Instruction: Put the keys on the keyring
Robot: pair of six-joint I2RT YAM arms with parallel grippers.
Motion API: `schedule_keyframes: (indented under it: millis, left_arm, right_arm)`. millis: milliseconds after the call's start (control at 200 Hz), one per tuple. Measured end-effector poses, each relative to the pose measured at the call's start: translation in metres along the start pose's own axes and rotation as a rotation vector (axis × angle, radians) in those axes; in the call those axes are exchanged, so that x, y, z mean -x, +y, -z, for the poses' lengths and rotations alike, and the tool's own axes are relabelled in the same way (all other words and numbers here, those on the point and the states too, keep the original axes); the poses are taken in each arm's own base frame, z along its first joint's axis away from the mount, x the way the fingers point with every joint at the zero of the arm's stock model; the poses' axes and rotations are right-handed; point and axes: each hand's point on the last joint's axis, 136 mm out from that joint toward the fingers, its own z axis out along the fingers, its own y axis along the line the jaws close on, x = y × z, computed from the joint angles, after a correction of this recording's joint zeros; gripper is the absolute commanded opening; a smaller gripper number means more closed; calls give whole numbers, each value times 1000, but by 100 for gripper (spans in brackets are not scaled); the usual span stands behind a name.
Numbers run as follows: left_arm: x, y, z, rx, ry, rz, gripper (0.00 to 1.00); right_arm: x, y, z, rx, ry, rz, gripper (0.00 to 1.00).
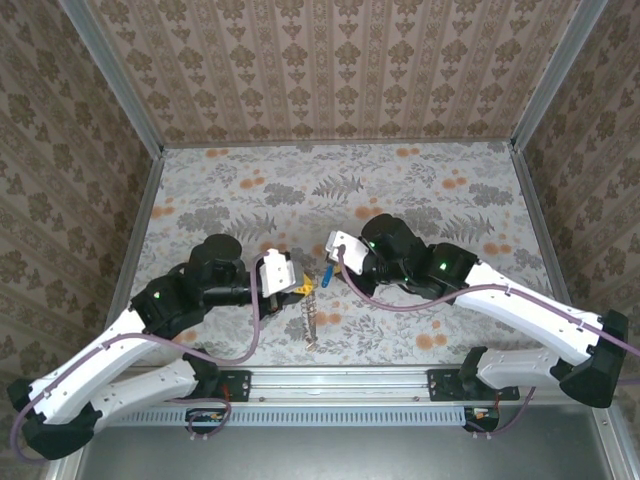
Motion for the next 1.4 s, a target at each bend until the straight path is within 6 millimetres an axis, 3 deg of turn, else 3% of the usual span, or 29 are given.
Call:
schedule_keyframes:
  millis: [315,720,855,990,1115,1245,1400]
  left_arm:
    - [6,7,-8,12,-22,-10,0]
    - [1,7,-11,9,-2,2,0]
    - [3,9,-8,24,-7,-2,0]
    - [5,6,-6,23,-15,-8,0]
    - [5,6,-7,26,-14,-10,0]
    - [4,10,-7,45,-11,-8,0]
    - [2,13,-9,62,-9,-8,0]
  right_arm:
    - [33,33,31,136,-205,48,0]
    - [31,40,30,175,-227,53,0]
    - [25,25,16,97,-155,38,0]
    - [14,1,-18,-8,-10,10,0]
    - [-3,-6,-31,-43,69,-11,0]
    - [8,-3,-20,-31,4,-14,0]
    - [23,16,10,49,-159,2,0]
